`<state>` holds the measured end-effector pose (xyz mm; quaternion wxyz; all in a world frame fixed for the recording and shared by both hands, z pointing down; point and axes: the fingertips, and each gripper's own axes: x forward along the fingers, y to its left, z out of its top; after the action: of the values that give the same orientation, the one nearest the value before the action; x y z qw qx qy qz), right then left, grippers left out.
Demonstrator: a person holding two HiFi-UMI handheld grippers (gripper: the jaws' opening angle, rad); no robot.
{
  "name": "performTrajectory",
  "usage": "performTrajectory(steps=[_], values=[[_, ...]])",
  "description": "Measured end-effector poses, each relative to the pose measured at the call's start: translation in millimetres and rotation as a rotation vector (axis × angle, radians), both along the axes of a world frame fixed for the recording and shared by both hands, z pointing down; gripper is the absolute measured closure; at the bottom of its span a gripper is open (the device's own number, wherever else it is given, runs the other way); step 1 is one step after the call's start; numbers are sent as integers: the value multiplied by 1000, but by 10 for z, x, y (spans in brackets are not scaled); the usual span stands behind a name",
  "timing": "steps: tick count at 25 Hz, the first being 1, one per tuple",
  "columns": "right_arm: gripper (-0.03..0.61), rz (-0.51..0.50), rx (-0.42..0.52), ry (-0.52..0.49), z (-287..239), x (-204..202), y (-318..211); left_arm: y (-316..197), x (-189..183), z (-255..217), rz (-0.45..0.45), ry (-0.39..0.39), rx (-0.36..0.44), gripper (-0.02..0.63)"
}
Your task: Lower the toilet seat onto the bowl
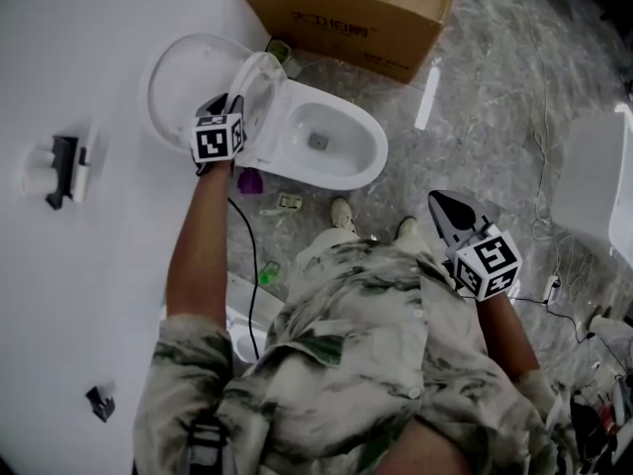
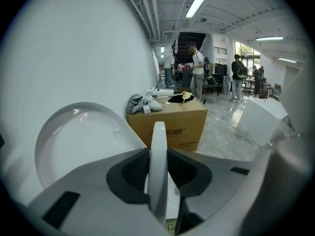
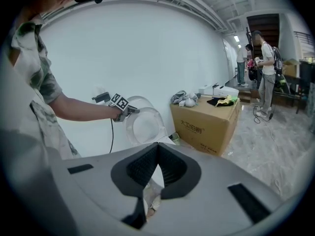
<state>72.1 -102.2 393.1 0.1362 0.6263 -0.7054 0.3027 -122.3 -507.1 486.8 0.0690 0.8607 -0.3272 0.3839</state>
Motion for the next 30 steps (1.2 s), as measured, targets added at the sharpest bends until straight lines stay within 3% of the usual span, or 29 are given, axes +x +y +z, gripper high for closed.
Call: performTrajectory(steps=[30], values=[[555, 13, -6, -46, 165, 461, 733, 1093, 721, 353, 63, -106, -39, 488]])
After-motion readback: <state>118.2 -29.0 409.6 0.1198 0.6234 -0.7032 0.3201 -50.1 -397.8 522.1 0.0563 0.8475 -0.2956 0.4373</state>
